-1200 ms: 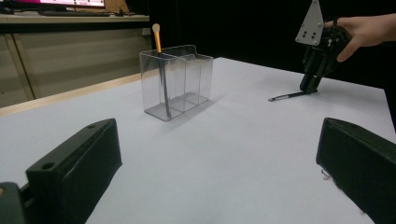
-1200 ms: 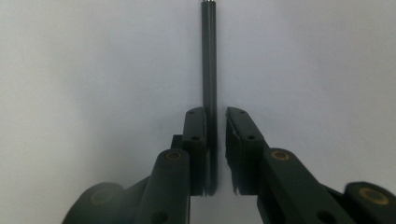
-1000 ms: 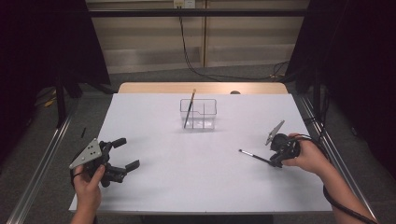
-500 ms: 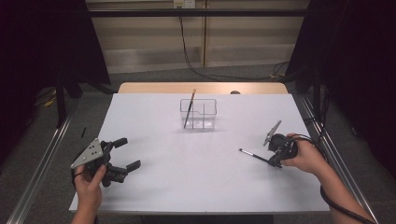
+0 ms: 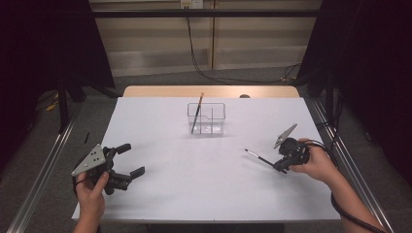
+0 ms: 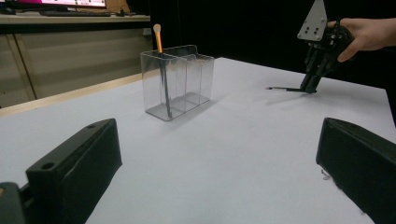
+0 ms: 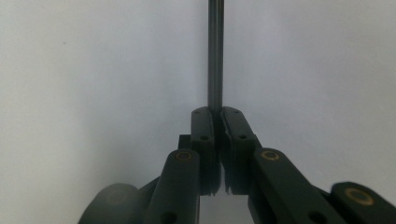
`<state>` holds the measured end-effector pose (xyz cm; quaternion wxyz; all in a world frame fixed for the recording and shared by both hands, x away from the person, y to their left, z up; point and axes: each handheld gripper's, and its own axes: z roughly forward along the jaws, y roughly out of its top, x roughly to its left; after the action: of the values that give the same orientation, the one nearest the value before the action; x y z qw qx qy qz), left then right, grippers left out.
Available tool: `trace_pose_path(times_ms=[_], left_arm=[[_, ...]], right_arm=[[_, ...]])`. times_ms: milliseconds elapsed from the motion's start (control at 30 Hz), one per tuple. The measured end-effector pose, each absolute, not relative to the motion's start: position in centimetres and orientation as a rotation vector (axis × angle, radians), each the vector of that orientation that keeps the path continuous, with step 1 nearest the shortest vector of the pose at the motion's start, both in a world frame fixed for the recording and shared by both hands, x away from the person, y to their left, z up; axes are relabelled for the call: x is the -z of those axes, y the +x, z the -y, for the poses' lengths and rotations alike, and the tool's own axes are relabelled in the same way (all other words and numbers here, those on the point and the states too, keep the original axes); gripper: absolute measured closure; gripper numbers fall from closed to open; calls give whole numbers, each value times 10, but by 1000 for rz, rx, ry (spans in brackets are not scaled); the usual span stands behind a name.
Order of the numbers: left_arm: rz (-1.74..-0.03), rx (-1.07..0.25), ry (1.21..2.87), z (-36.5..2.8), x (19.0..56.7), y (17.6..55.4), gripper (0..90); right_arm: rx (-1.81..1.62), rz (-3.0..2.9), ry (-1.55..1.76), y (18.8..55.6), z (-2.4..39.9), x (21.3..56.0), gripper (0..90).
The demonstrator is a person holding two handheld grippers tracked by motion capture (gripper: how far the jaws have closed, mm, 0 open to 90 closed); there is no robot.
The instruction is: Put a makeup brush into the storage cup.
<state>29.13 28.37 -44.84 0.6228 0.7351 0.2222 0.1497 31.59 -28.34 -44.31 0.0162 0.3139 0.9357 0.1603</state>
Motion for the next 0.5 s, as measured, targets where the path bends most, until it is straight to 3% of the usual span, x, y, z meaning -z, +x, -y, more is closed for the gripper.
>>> trace_pose_path(times_ms=[500], left_arm=[[-516, -338, 1688, -283, 449, 292, 0]], right_arm=[[-812, -2797, 1008, 312, 280, 434, 843]])
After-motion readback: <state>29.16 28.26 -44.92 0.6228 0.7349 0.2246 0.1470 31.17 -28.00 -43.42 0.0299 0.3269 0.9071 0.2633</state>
